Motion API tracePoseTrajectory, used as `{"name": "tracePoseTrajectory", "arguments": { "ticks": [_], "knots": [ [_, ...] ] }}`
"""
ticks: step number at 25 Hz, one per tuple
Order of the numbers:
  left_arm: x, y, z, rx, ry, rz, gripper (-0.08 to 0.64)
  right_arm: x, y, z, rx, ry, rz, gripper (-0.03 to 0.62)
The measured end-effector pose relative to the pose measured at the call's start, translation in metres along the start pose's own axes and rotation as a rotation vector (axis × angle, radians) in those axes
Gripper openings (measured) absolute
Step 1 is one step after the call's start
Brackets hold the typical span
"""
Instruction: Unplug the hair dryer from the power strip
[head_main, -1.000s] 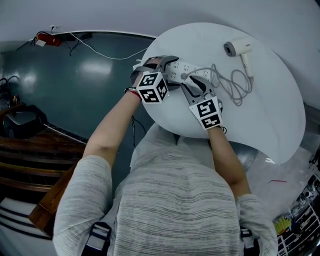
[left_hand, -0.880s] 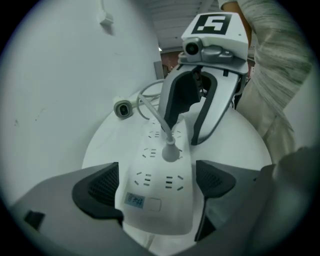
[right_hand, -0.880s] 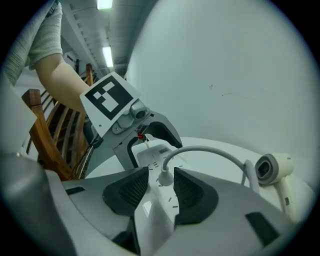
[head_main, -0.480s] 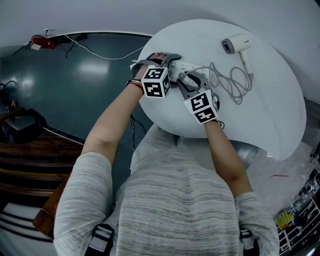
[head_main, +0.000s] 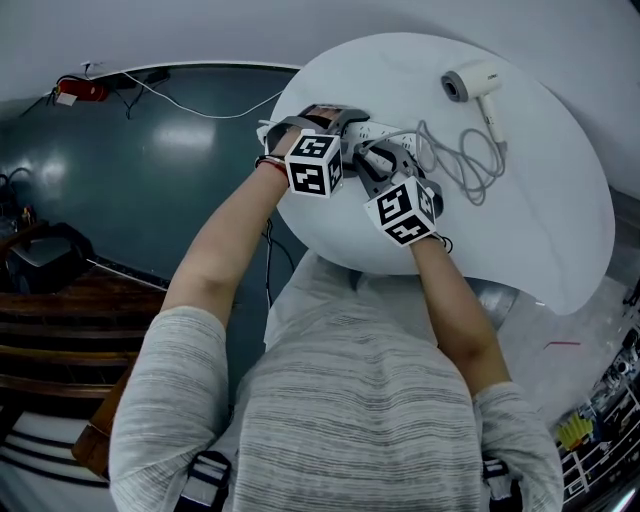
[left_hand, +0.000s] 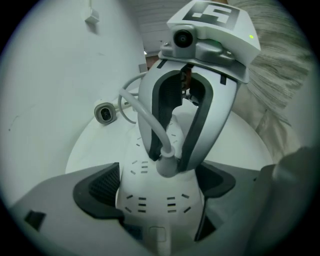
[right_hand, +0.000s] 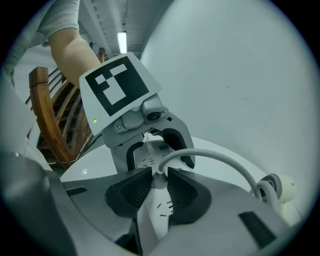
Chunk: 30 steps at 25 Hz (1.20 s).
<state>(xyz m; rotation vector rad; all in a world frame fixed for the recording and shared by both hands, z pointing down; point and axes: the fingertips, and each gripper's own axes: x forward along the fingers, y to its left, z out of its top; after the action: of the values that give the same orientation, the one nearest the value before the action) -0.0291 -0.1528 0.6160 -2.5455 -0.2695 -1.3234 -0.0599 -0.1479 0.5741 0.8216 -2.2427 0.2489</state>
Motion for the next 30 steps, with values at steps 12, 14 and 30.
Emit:
{"name": "tracePoseTrajectory", "arguments": {
  "ticks": [12, 14, 30],
  "knots": [
    [0.001, -0.0024, -0.0002, -0.003, 0.017, -0.008, 0.461, -0.0033, 0.0044, 0.0014, -0.033, 0.066, 0.04, 0.074],
    [0.001, -0.0022, -0.0001, -0.006, 0.021, -0.01, 0.46, -0.0044, 0.0041, 0.0023, -0.033, 0.089, 0.046, 0.069],
    [0.0031, -0.0012, -0.0004, -0.021, 0.039, -0.024, 0.462, -0.008, 0.0035, 0.0033, -0.066, 0.161, 0.05, 0.057]
  ]
}}
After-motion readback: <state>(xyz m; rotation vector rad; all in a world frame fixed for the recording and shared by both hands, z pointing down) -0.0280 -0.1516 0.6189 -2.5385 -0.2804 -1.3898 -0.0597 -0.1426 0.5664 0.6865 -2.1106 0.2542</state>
